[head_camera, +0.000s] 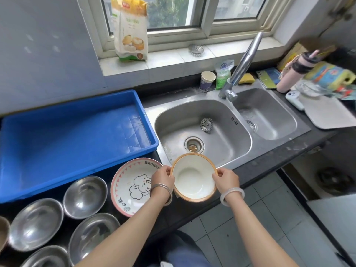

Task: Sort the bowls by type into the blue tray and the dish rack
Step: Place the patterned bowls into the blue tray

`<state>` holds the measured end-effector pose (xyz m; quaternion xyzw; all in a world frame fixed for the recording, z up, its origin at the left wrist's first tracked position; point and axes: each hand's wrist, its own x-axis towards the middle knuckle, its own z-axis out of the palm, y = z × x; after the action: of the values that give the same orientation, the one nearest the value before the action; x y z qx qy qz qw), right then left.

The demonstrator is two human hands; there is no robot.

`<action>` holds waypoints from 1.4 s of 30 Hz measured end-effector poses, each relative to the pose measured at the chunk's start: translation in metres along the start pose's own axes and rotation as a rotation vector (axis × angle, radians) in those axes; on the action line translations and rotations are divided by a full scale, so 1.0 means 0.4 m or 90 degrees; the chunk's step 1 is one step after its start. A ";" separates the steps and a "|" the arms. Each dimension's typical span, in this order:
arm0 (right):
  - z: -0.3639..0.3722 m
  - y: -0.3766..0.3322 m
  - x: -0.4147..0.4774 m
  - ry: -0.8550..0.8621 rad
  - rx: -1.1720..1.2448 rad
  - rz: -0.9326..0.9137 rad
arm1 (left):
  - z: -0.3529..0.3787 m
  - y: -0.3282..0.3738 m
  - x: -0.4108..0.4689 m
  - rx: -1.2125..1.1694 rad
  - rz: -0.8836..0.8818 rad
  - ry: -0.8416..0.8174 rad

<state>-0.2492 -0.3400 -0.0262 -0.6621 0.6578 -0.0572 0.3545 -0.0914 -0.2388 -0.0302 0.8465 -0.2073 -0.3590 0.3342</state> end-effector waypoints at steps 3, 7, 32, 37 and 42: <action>0.005 0.010 0.005 0.000 0.012 0.001 | 0.004 0.001 0.002 0.013 0.004 -0.003; 0.009 0.019 0.007 -0.004 0.022 -0.011 | 0.008 0.001 0.000 0.037 0.033 0.010; 0.152 -0.260 -0.036 -0.222 -0.242 -0.385 | -0.204 -0.160 -0.031 -0.020 -0.043 0.204; 0.246 -0.321 -0.011 -0.289 -0.434 -0.363 | -0.223 -0.203 -0.040 -0.038 -0.105 0.166; 0.274 -0.350 0.018 -0.323 -0.489 -0.371 | -0.223 -0.233 -0.028 -0.023 -0.179 0.129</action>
<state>-0.0725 -0.3199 -0.0340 -0.8918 0.3147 0.2529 0.2040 -0.0217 -0.1307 -0.0452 0.8928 -0.0459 -0.3186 0.3150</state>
